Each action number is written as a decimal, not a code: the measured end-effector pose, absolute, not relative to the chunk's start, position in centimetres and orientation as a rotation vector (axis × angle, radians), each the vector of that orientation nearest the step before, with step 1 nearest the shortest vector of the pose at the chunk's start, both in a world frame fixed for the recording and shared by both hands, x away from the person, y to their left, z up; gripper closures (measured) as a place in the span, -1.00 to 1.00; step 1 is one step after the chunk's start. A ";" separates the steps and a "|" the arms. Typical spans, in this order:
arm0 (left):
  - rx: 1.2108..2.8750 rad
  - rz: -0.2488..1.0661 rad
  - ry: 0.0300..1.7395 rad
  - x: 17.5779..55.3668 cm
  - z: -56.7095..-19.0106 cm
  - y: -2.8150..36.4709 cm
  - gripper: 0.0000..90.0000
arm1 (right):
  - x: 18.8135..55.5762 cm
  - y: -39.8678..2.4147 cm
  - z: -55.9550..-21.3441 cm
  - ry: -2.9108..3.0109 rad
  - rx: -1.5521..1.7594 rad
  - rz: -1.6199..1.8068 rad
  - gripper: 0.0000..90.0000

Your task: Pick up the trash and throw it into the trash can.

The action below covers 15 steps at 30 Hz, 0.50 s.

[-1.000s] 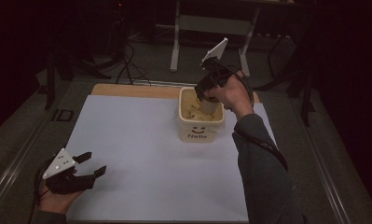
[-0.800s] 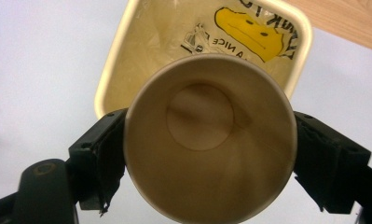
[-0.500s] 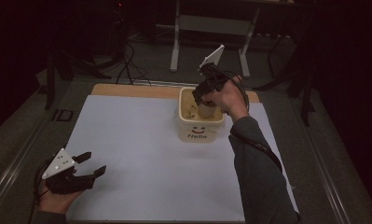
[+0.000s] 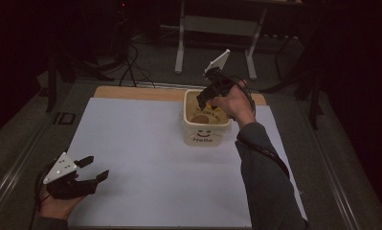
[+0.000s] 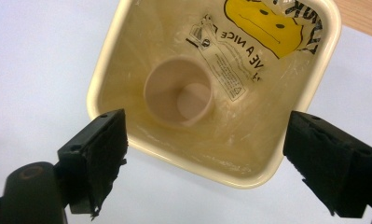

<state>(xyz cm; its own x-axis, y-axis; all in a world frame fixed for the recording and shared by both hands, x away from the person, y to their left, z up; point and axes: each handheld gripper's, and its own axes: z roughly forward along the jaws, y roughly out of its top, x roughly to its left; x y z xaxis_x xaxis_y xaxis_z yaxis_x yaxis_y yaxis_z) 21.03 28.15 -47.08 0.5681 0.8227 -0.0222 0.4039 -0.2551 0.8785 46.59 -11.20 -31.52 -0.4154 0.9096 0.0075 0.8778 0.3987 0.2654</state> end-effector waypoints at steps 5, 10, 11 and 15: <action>1.871 0.566 0.998 21.0 -47.1 28.1 -0.42 | 46.3 -11.5 -31.3 2.523 1.588 0.369 -0.69; 1.873 0.566 0.999 21.0 -47.1 28.2 -0.42 | 45.9 -11.9 -31.1 2.525 1.565 0.386 -0.67; 1.871 0.566 0.999 21.0 -47.1 28.1 -0.42 | 45.9 -12.0 -31.1 2.527 1.560 0.390 -0.67; 1.871 0.565 0.999 21.0 -47.1 28.1 -0.42 | 45.6 -12.6 -30.9 2.520 1.550 0.404 -0.65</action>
<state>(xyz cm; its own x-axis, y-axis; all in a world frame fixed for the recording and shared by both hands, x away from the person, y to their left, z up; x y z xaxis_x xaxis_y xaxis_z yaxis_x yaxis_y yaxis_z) 21.04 28.13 -47.11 0.5667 0.8236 -0.0215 0.4057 -0.2562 0.8774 45.61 -12.65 -30.90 -0.4523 0.8918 0.0089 0.8500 0.4280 0.3072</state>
